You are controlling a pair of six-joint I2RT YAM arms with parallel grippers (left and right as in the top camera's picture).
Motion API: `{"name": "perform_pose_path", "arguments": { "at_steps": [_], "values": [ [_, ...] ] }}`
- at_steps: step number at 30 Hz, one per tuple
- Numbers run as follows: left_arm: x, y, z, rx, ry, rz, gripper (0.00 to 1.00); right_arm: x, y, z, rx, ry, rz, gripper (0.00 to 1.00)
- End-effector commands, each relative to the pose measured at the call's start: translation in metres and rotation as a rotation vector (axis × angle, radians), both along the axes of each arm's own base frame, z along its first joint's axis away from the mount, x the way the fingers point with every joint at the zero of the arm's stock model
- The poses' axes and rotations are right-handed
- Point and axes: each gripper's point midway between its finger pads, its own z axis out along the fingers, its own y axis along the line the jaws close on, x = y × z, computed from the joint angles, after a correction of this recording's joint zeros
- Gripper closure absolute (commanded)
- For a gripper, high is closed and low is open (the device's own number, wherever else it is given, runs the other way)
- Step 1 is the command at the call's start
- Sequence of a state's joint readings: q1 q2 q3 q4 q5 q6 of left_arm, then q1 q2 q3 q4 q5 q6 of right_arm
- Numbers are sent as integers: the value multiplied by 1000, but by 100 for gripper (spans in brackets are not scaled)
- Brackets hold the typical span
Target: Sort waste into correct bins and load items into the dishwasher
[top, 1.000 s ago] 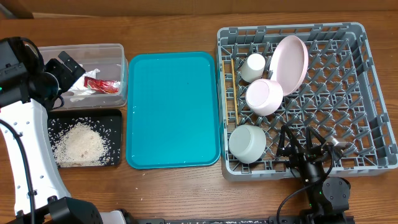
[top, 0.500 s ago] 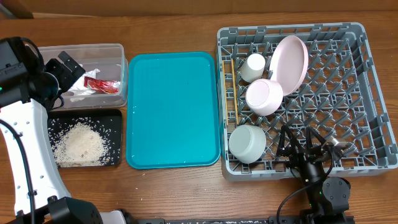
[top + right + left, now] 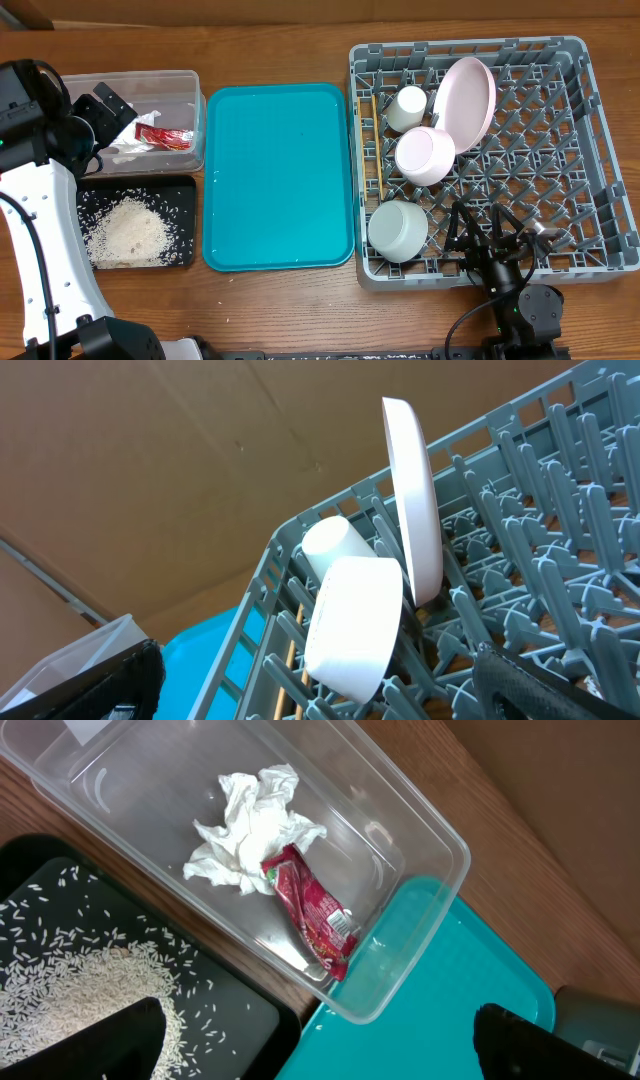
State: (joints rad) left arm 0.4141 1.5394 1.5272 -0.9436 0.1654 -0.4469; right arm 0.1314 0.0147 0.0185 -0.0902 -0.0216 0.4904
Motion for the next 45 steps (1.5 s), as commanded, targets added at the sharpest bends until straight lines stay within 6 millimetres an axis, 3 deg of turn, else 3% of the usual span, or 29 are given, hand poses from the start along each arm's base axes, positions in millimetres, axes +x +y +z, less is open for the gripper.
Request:
{"name": "perform_pose_path", "arguments": {
  "at_steps": [1,45],
  "values": [
    [5,-1,9,-5,-26,3,0,0,-2,-1,1,-6,-8,0],
    [2,-2,19,6,-49,3,0,0,-2,-1,1,-6,-8,0]
  ]
}}
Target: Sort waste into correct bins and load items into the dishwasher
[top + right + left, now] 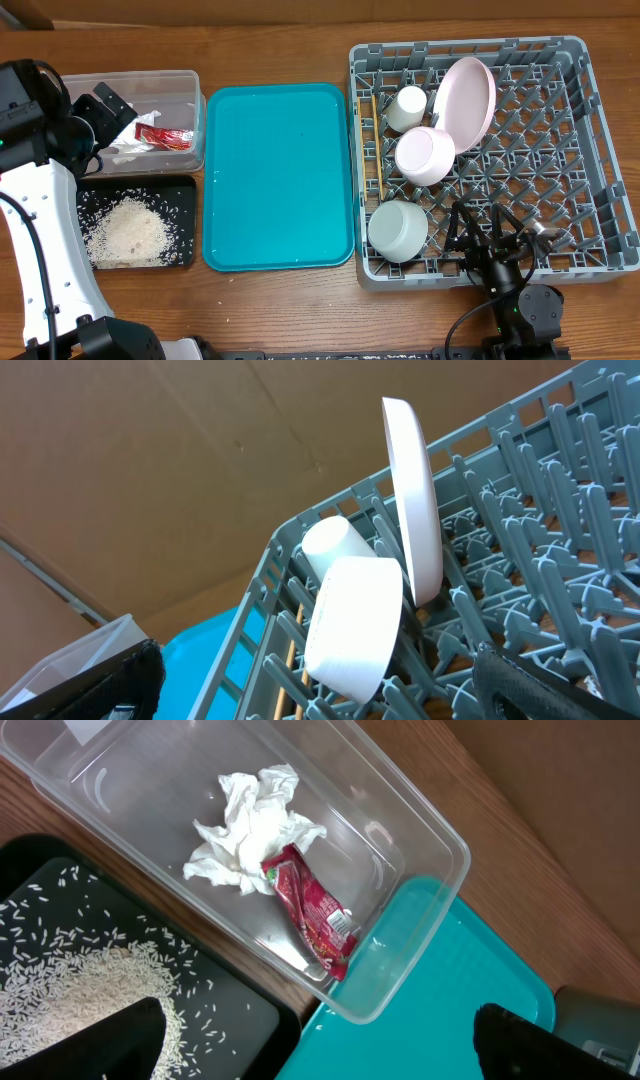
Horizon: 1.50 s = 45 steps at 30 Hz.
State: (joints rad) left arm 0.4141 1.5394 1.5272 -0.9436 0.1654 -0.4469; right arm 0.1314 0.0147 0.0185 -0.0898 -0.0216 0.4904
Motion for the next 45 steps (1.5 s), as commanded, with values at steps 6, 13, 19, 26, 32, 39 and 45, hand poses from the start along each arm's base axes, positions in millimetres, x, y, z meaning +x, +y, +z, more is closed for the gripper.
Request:
{"name": "perform_pose_path", "arguments": {
  "at_steps": [6,13,19,26,32,39,45],
  "values": [
    [-2,-4,28,16,-72,3,0,0,-2,-1,1,-6,-8,0],
    [-19,-11,69,60,-173,2,0,0,-2,-1,1,-6,-8,0],
    [-43,-32,116,111,-302,-26,0,0,-2,-1,1,-6,-8,0],
    [-76,-72,165,154,-455,-106,0,0,-2,-1,1,-6,-8,0],
    [-108,-105,196,175,-574,-188,0,0,-2,-1,1,-6,-8,0],
    [-137,-104,179,300,-547,-187,0,0,-2,-1,1,-6,-8,0],
    [-145,-105,98,275,-450,-195,0,0,-2,-1,1,-6,-8,0]
  ]
}}
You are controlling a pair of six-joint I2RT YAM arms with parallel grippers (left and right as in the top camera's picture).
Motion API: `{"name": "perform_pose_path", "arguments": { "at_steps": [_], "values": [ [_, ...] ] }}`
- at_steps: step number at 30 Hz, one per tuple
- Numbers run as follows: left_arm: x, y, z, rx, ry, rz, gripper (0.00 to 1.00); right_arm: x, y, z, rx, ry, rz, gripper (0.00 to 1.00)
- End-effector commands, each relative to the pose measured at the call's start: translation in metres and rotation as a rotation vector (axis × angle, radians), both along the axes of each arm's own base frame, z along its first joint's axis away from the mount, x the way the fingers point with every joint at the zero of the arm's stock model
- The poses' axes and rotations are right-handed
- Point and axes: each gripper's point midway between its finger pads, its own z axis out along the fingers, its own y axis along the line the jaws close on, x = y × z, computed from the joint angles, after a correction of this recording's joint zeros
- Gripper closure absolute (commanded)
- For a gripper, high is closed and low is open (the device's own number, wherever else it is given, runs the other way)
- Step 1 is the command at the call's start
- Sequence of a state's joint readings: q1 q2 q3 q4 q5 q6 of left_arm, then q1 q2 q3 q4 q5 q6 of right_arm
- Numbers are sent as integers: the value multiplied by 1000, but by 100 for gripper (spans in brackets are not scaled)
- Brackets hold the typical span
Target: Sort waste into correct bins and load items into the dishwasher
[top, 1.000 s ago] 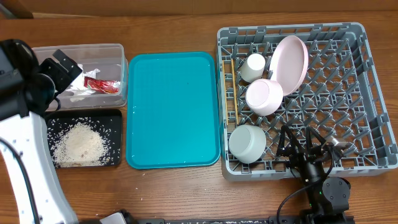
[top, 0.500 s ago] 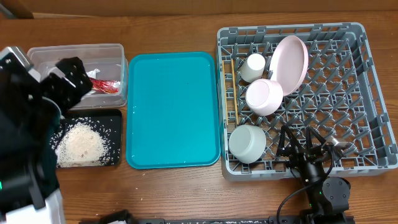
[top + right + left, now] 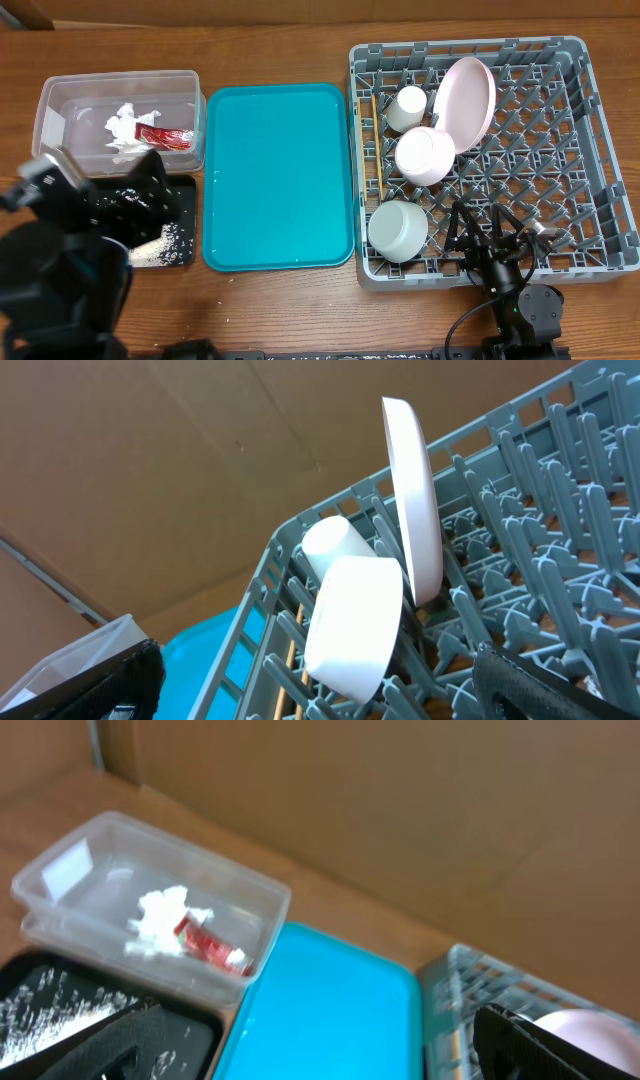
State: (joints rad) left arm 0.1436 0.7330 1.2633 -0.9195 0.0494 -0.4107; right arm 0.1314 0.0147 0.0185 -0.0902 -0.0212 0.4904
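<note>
The clear bin (image 3: 60, 95) at the back left holds a crumpled white tissue (image 3: 122, 128) and a red wrapper (image 3: 165, 138). The black tray (image 3: 185, 225) of rice lies in front of it, mostly under my left arm. My left gripper (image 3: 315, 1020) hangs open and empty over that tray, looking towards the teal tray (image 3: 330, 1010); its view is blurred. The grey dish rack (image 3: 590, 130) carries a pink plate (image 3: 465, 100), a white cup (image 3: 405, 108), a pink bowl (image 3: 425, 155) and a grey bowl (image 3: 397, 230). My right gripper (image 3: 318, 660) stands open at the rack's front edge.
The teal tray (image 3: 278, 180) lies bare between the bins and the rack. Wooden chopsticks (image 3: 378, 150) lie along the rack's left side. A brown cardboard wall stands behind the table.
My left arm has moved from over the clear bin to the front left, above the black rice tray, and its camera now looks across the table. The right arm has not moved.
At both earlier moments my left gripper hung open over the clear bin with the tissue and wrapper lying inside, and my right gripper rested open at the rack. Now the left arm is back over the rice tray, empty.
</note>
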Motion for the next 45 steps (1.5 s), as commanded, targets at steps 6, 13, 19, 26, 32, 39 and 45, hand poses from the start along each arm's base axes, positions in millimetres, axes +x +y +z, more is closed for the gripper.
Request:
{"name": "perform_pose_path", "arguments": {
  "at_steps": [6,13,19,26,32,39,45],
  "values": [
    [13,-7,-101,7,-73,-53,0,0,-2,-1,1,-6,-8,0],
    [20,-30,-79,70,-546,-194,0,0,-2,-1,1,-6,-8,0],
    [16,-25,-112,113,-572,-163,0,0,-2,-1,1,-6,-8,0],
    [15,-19,-158,116,-538,-118,0,0,-2,-1,1,-6,-8,0],
    [15,-2,-196,132,-386,0,0,0,-2,-1,1,-6,-8,0],
    [12,11,-212,254,-297,68,0,0,-2,-1,1,-6,-8,0],
    [12,10,-212,280,-293,56,0,0,-2,-1,1,-6,-8,0]
  ]
}}
